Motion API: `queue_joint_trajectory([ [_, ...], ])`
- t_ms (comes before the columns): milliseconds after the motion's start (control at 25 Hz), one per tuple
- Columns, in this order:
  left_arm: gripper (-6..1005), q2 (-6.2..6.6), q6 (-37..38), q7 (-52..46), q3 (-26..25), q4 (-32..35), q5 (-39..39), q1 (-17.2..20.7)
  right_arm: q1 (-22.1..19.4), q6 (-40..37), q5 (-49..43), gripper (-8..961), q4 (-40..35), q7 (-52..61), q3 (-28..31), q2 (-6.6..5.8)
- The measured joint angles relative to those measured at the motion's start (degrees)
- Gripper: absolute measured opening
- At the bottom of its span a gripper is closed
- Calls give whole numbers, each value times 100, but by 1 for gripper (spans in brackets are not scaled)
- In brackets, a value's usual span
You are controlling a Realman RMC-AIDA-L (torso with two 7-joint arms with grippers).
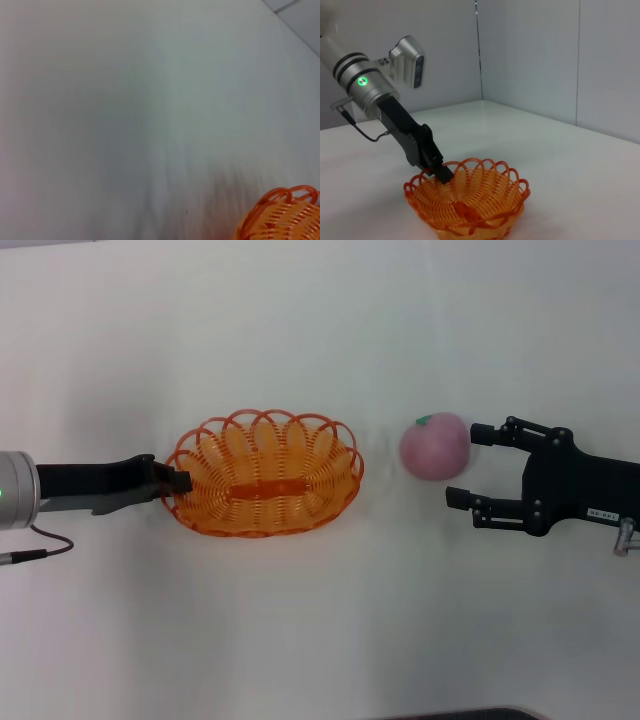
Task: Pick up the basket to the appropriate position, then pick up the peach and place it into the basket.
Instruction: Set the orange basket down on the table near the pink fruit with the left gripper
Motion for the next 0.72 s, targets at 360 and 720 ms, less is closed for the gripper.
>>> queue_joint_trajectory([
  [360, 64, 1, 64, 33, 20, -17, -112, 0, -2, -7, 0, 884, 0, 0, 1, 0],
  [720, 138, 33, 109, 29, -29, -171, -186, -35, -2, -7, 0, 885, 0, 0, 0, 0],
])
